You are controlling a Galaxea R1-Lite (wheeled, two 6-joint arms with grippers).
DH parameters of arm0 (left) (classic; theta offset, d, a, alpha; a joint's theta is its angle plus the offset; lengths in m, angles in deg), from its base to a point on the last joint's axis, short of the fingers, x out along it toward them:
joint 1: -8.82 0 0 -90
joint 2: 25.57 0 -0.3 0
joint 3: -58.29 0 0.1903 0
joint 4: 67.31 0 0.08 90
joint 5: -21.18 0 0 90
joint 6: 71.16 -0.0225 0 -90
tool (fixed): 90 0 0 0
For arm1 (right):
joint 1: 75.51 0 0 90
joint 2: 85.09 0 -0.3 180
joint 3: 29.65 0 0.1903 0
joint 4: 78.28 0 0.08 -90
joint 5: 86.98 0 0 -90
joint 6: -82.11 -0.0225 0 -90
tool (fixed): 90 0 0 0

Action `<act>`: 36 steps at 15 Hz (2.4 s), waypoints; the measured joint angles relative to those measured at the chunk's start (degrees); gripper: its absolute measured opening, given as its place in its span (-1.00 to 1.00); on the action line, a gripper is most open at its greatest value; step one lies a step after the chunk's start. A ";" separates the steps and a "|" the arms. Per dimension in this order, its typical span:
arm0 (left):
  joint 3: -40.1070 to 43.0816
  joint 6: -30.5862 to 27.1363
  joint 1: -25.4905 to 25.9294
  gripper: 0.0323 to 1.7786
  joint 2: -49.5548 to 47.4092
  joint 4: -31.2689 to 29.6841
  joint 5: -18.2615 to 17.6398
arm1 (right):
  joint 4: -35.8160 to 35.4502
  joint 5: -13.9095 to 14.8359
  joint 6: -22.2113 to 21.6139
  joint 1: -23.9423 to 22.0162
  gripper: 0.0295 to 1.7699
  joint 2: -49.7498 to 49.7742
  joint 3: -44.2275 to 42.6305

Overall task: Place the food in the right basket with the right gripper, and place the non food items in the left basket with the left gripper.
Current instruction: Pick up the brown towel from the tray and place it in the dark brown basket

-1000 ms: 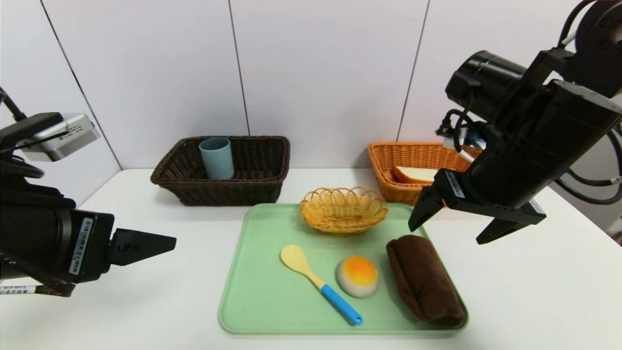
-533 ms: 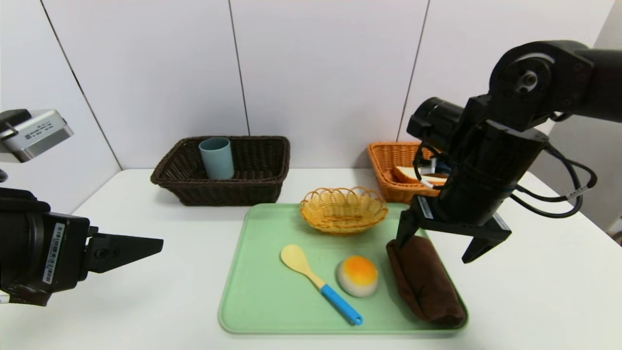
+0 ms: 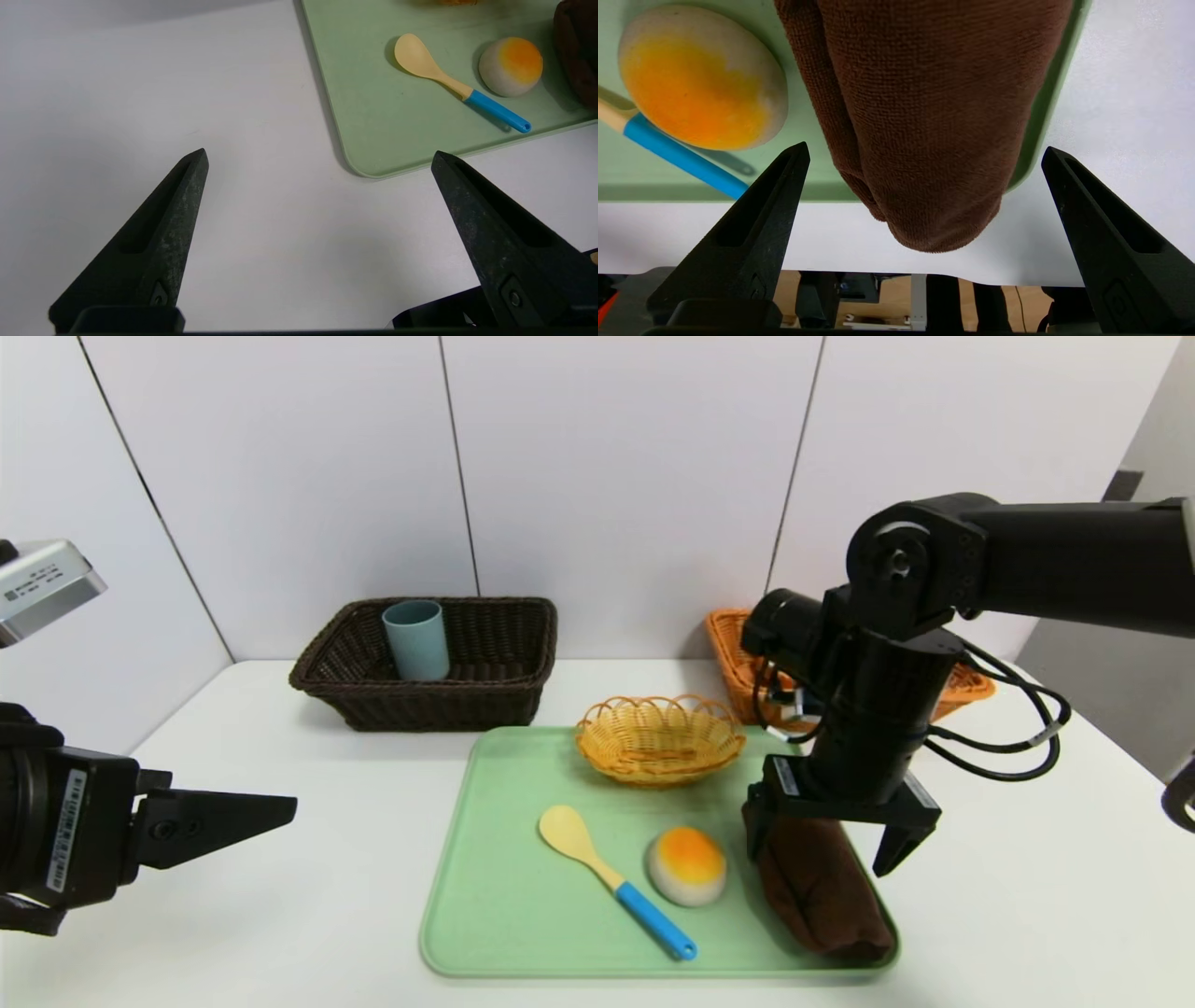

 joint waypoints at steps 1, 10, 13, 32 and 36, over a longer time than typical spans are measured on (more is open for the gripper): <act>0.00 0.00 0.00 0.90 -0.18 -0.13 0.02 | -0.05 0.02 0.02 0.15 0.93 -0.56 0.00; -0.13 -0.02 0.00 0.90 -1.27 -0.02 0.00 | -0.29 0.55 -0.28 0.67 0.72 -3.61 -0.67; -0.16 -0.02 0.02 0.90 -1.43 -0.16 -0.02 | -0.20 0.49 -0.27 0.67 0.20 -3.83 -0.63; 0.74 0.15 0.09 0.90 -2.00 -0.35 -5.22 | -39.57 8.39 10.45 11.06 -0.56 14.88 -3.69; 2.35 0.37 0.09 0.90 -2.26 -0.52 -5.27 | -68.49 8.94 13.90 13.35 -0.56 9.42 -3.75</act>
